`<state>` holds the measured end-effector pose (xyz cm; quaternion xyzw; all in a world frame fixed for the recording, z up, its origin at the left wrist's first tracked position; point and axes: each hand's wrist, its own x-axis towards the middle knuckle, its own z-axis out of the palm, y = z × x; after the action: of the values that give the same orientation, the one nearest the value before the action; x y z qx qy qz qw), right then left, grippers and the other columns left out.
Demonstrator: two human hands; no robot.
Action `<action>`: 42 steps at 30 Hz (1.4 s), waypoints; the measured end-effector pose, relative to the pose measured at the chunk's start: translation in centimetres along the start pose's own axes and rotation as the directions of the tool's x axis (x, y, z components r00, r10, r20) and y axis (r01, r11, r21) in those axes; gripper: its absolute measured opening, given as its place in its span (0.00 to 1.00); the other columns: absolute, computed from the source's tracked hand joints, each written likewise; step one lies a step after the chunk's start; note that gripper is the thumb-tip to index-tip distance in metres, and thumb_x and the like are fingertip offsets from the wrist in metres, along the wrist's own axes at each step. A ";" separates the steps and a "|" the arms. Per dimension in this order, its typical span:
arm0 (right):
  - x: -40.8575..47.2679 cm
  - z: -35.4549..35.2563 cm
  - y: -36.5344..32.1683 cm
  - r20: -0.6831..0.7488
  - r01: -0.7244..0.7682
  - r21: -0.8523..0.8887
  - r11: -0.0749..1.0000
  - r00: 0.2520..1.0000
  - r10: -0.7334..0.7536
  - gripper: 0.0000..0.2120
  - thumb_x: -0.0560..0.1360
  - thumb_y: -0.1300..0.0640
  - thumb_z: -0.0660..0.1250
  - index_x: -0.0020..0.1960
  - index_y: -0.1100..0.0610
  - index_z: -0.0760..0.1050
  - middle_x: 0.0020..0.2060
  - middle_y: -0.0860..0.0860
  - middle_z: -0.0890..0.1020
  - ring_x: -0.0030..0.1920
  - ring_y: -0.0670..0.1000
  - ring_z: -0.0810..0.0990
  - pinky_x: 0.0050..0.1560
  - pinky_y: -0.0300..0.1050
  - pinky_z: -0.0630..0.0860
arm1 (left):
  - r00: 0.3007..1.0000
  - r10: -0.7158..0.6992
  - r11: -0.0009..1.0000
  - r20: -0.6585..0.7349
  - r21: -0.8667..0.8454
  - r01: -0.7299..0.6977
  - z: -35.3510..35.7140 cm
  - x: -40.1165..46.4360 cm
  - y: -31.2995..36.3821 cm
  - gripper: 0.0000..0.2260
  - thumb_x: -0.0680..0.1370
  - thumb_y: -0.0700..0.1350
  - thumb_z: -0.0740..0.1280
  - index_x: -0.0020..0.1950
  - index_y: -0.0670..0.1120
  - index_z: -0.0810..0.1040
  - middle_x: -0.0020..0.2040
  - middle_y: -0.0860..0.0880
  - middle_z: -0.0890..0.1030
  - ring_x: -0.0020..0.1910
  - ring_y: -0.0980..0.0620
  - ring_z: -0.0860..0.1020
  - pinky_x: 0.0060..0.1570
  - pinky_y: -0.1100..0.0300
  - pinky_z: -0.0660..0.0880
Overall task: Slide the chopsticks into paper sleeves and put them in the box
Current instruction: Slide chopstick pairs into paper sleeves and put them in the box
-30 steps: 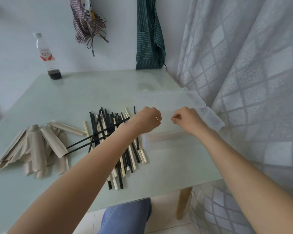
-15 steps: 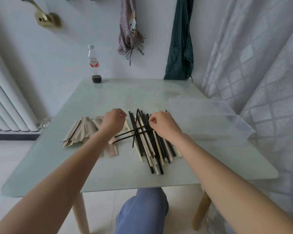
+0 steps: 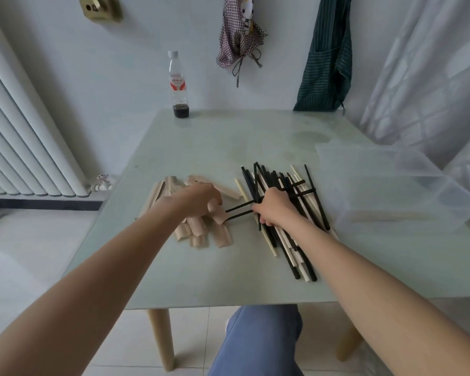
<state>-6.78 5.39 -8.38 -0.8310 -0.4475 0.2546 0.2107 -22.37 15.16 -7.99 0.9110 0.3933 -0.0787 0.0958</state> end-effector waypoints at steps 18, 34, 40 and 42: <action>-0.1 -1.7 -1.5 -0.107 0.148 0.662 0.734 0.989 -0.103 0.11 0.78 0.60 0.63 0.37 0.61 0.73 0.27 0.53 0.75 0.20 0.43 0.73 0.22 0.32 0.68 | 0.873 0.270 0.963 -0.406 0.112 -0.246 -2.2 -1.7 1.5 0.03 0.80 0.42 0.55 0.50 0.44 0.62 0.35 0.47 0.72 0.34 0.42 0.71 0.37 0.55 0.67; -0.9 -3.3 -1.8 -0.229 0.241 0.860 0.450 0.970 -0.081 0.09 0.77 0.61 0.64 0.38 0.58 0.72 0.32 0.53 0.78 0.26 0.44 0.78 0.27 0.33 0.72 | 0.893 0.114 0.906 -0.435 -0.322 -0.273 -0.5 -1.2 2.1 0.12 0.81 0.47 0.59 0.60 0.42 0.71 0.50 0.50 0.73 0.52 0.48 0.73 0.51 0.56 0.66; -1.1 -3.2 -1.7 -0.261 0.259 0.835 0.486 0.963 -0.065 0.07 0.77 0.60 0.65 0.39 0.57 0.73 0.32 0.51 0.80 0.27 0.43 0.79 0.27 0.34 0.72 | 0.907 0.054 0.778 -0.417 -0.552 -0.300 -1.4 -1.3 2.4 0.09 0.76 0.43 0.67 0.55 0.42 0.75 0.39 0.53 0.75 0.39 0.54 0.72 0.39 0.63 0.67; -1.2 -3.2 -1.7 -0.269 0.267 0.838 0.475 0.961 -0.066 0.07 0.77 0.59 0.66 0.39 0.56 0.74 0.32 0.51 0.80 0.28 0.43 0.79 0.27 0.34 0.71 | 0.910 0.076 0.717 -0.407 -0.612 -0.334 -1.6 -1.3 2.5 0.09 0.77 0.44 0.67 0.54 0.41 0.77 0.37 0.56 0.76 0.35 0.61 0.73 0.39 0.66 0.69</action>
<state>-6.43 4.88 -4.63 -0.5847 -0.3137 0.3385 0.6672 -21.32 12.98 -5.87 0.8520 0.3002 0.2441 0.3526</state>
